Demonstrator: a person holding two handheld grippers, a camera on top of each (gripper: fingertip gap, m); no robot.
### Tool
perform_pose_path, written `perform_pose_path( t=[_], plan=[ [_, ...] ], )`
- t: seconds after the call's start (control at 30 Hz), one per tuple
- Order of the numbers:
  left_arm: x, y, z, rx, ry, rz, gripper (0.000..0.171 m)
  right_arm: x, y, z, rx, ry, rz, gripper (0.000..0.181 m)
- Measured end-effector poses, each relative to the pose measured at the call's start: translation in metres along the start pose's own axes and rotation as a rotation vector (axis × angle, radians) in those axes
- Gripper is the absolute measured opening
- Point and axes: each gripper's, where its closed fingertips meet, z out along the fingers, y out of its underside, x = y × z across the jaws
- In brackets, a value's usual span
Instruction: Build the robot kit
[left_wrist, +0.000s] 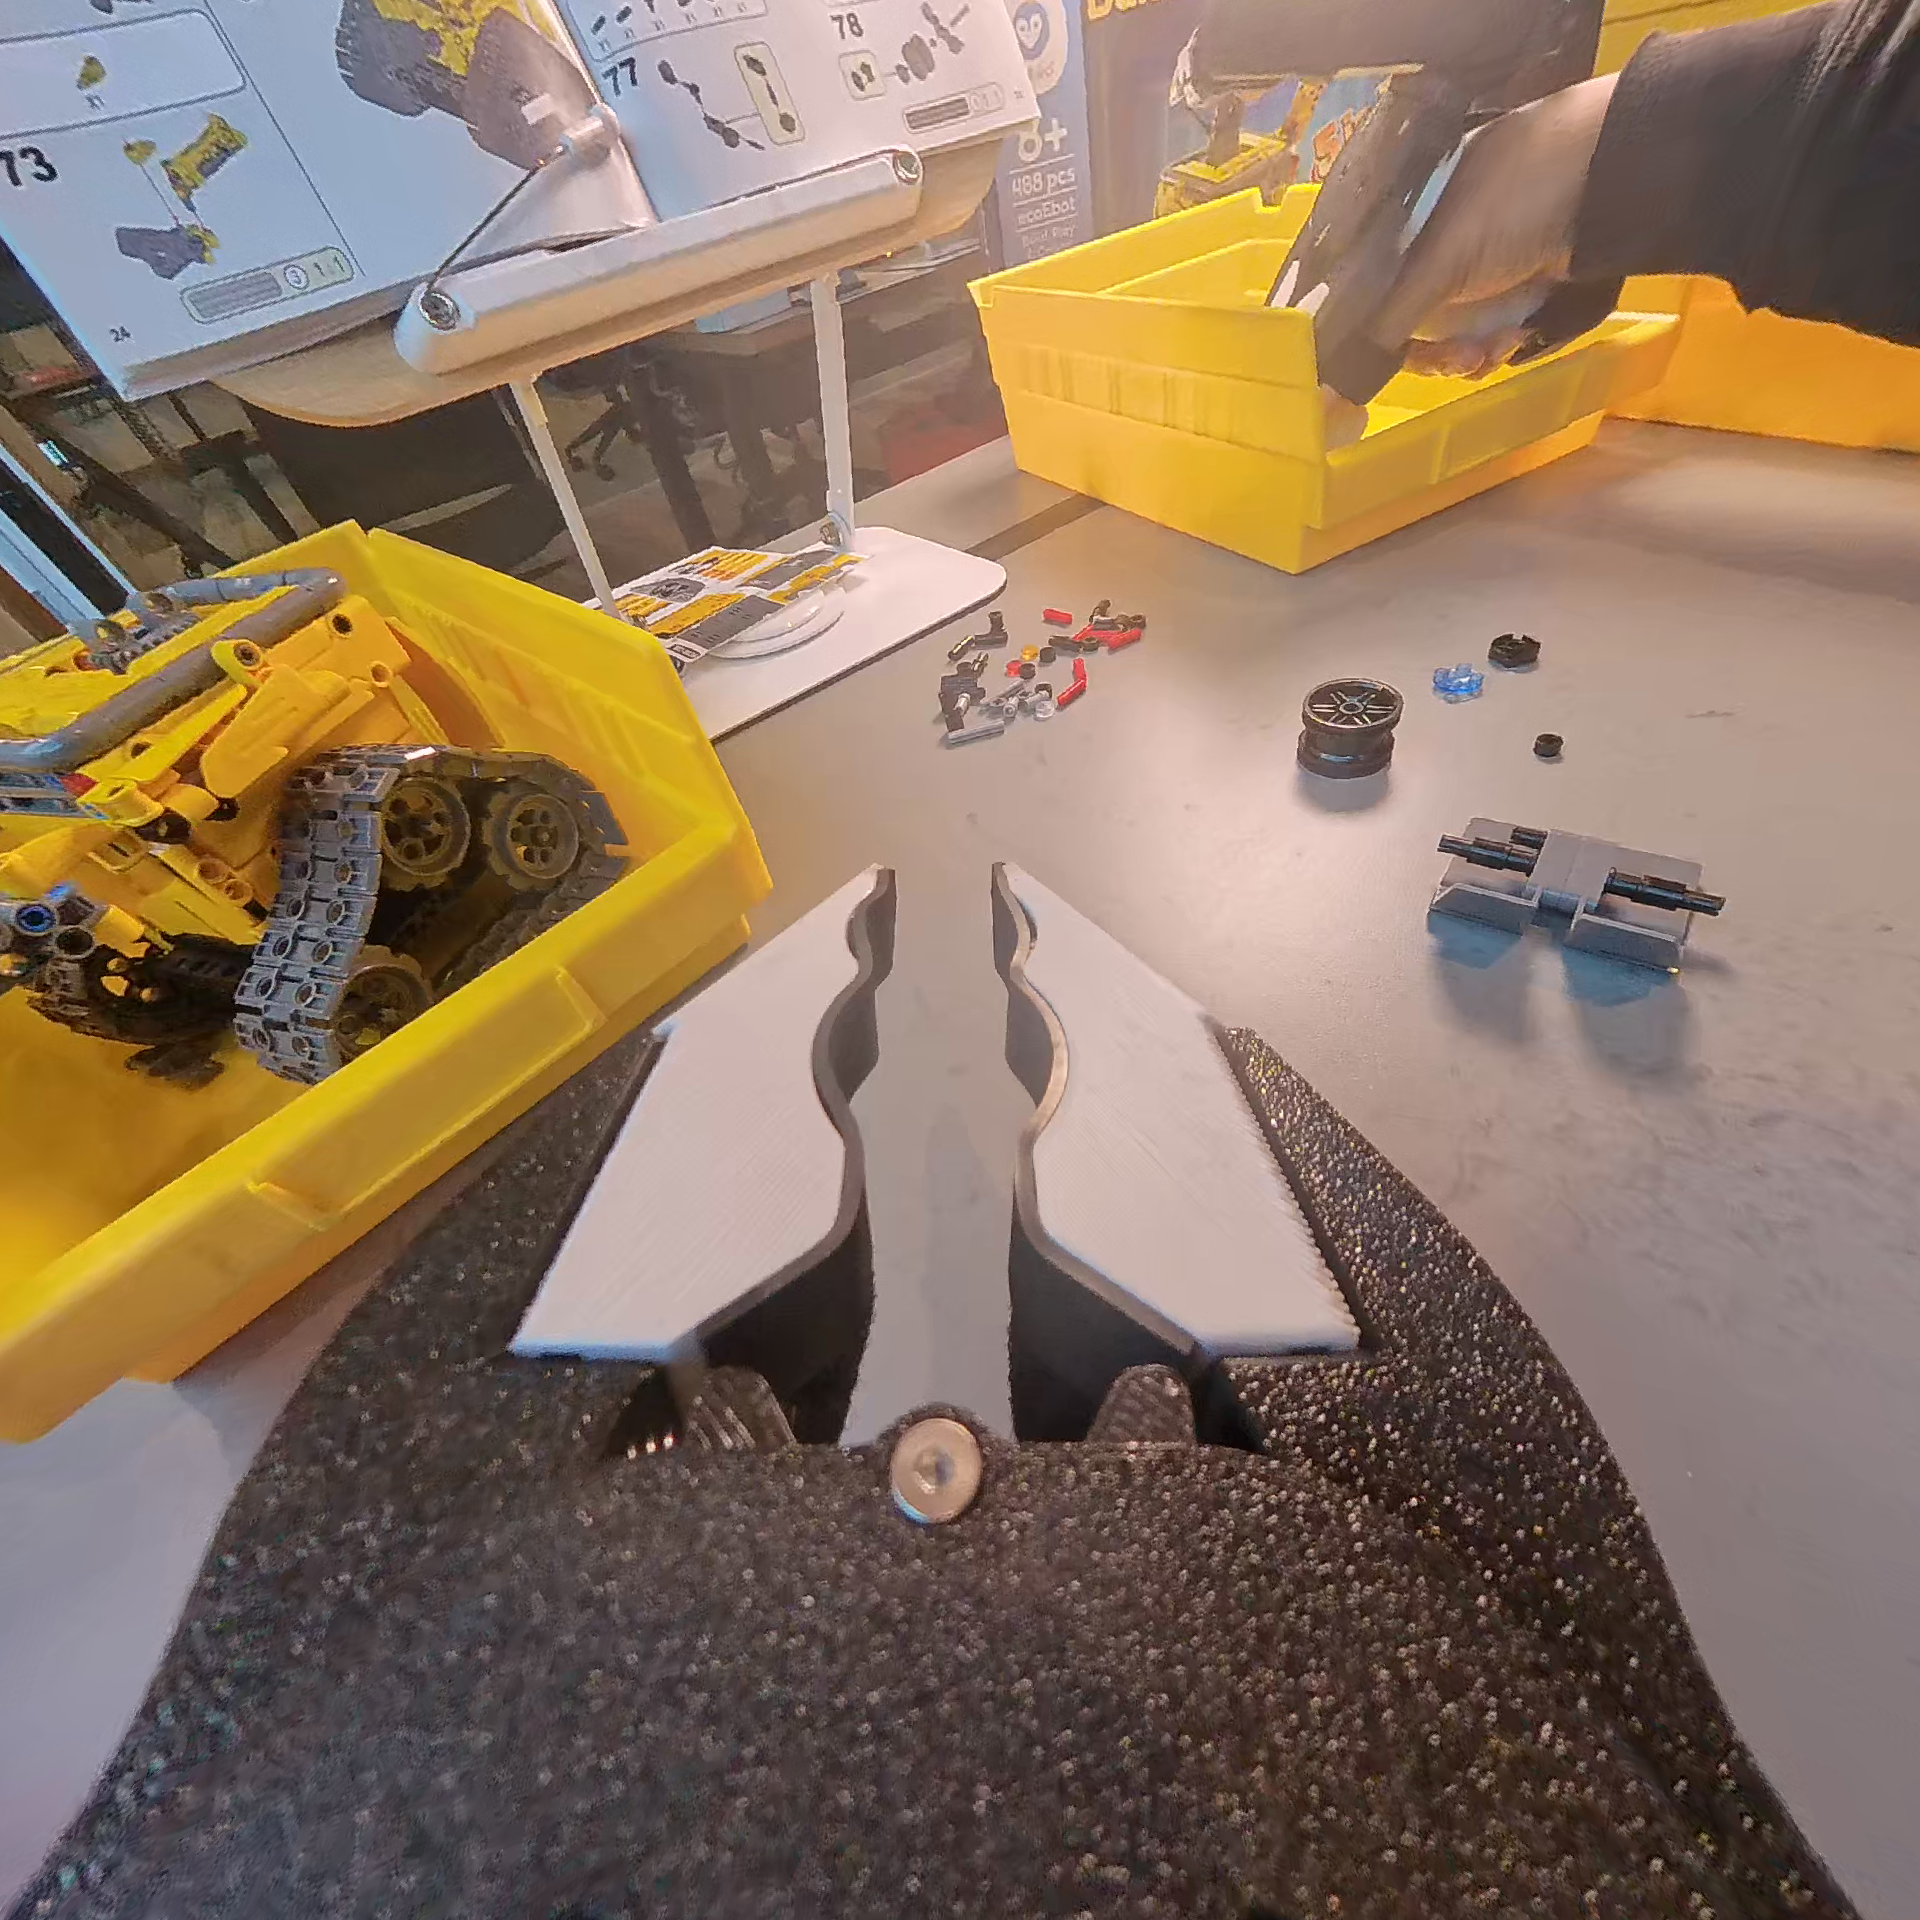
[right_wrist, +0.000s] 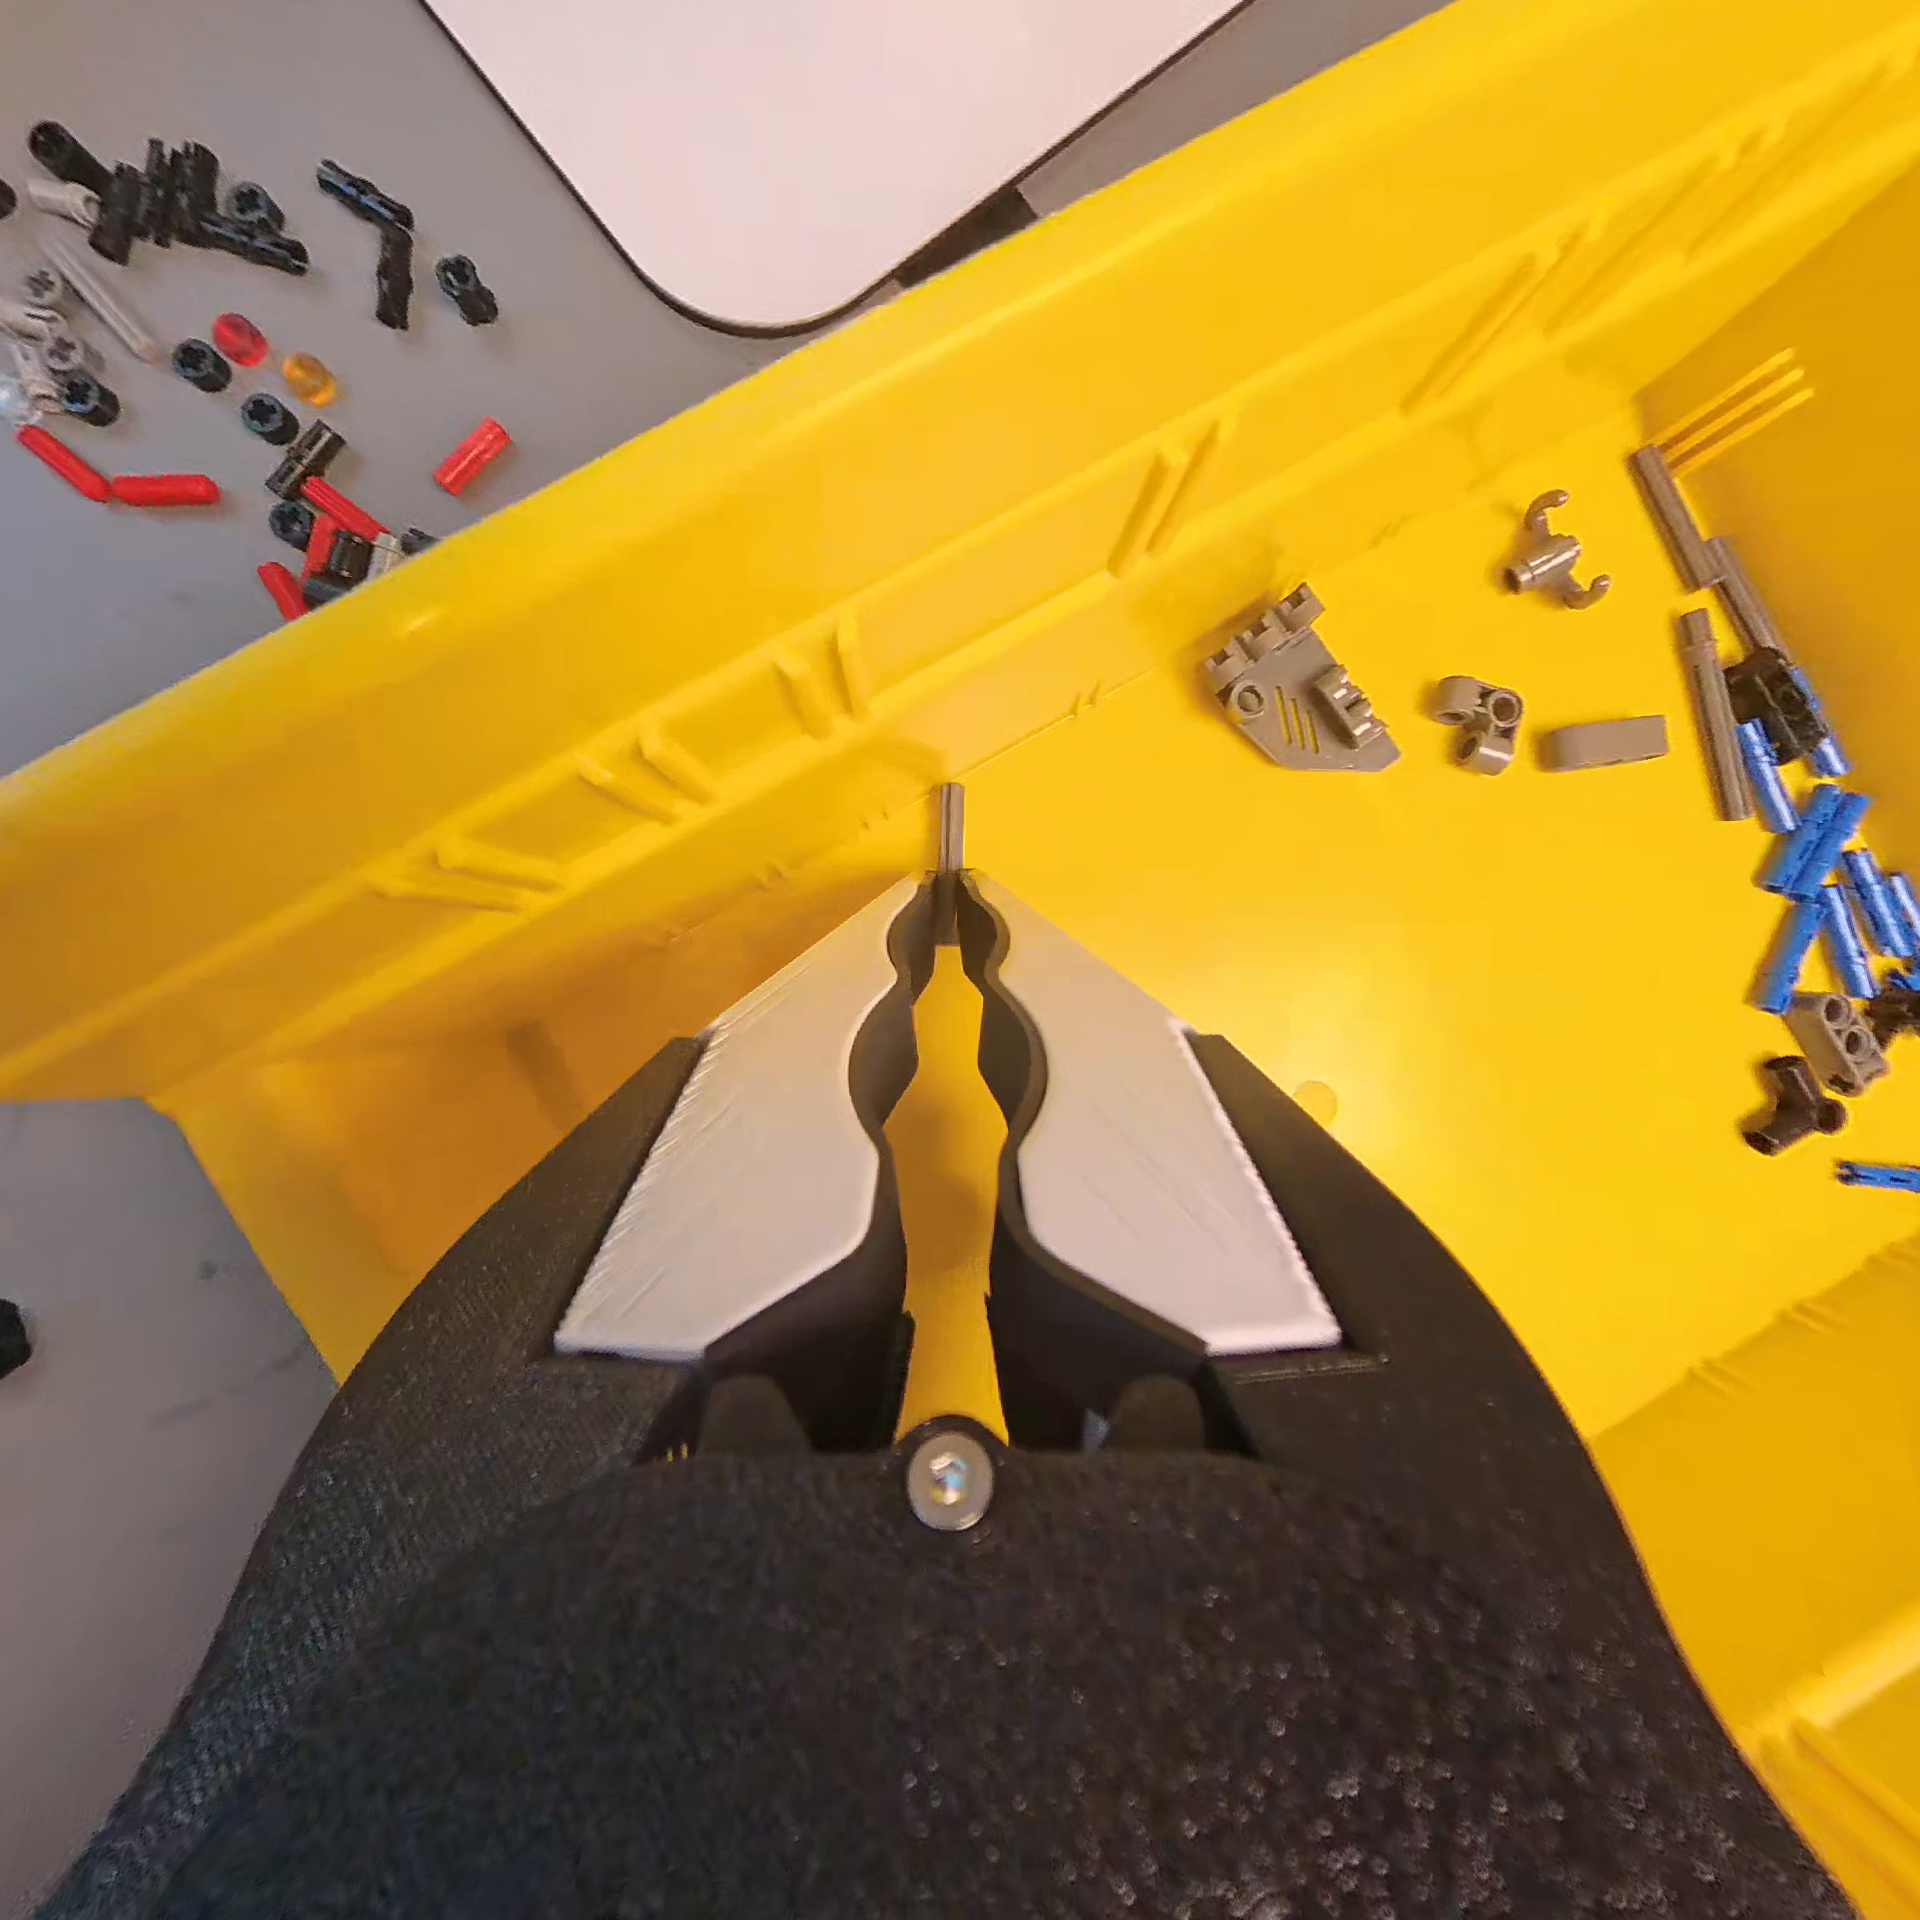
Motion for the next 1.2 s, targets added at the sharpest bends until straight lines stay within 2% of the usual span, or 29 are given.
perform_pose_path(
  t=[0.07,0.2,0.3,0.37,0.43,0.53,0.67,0.7,0.87,0.97,1.03,1.13,1.2],
  plan=[
    [0.0,-0.001,-0.001,0.006,0.007,-0.013,0.018,-0.002,-0.011,-0.016,0.061,0.026,0.008,0.003],
    [0.002,-0.004,-0.002,0.017,0.025,-0.04,0.018,-0.021,-0.042,-0.078,0.233,0.095,0.019,0.003],
    [0.002,-0.009,-0.005,0.037,0.038,-0.067,0.019,-0.041,-0.03,-0.106,0.201,0.168,-0.058,0.003],
    [0.002,-0.012,-0.008,0.051,0.042,-0.078,0.019,-0.071,-0.019,-0.115,0.222,0.095,-0.087,0.003],
    [0.002,-0.015,-0.011,0.064,0.045,-0.086,0.019,-0.102,0.002,-0.112,0.204,0.019,-0.095,0.003],
    [0.002,-0.019,-0.012,0.079,0.05,-0.095,0.019,-0.136,0.044,-0.089,0.128,-0.055,-0.093,0.003],
    [0.005,-0.016,-0.011,0.062,0.061,-0.094,0.019,-0.153,0.089,-0.06,0.016,-0.056,-0.084,0.005],
    [0.006,-0.015,-0.01,0.058,0.064,-0.092,0.019,-0.154,0.086,-0.06,0.056,-0.047,-0.081,0.004],
    [0.012,-0.009,-0.006,0.024,0.088,-0.082,0.02,-0.156,0.088,-0.06,0.065,-0.057,-0.056,0.006],
    [0.017,-0.007,-0.005,0.015,0.101,-0.066,0.02,-0.155,0.085,-0.063,0.088,-0.035,-0.053,0.017],
    [0.02,-0.006,-0.004,0.008,0.106,-0.055,0.02,-0.161,0.062,-0.075,0.23,-0.031,-0.06,0.019],
    [0.022,-0.005,-0.003,0.004,0.114,-0.049,0.019,-0.189,0.016,-0.095,0.484,-0.089,-0.104,0.019],
    [0.023,-0.004,-0.002,0.001,0.118,-0.048,0.019,-0.213,0.002,-0.089,0.52,-0.148,-0.139,0.015]
  ],
)
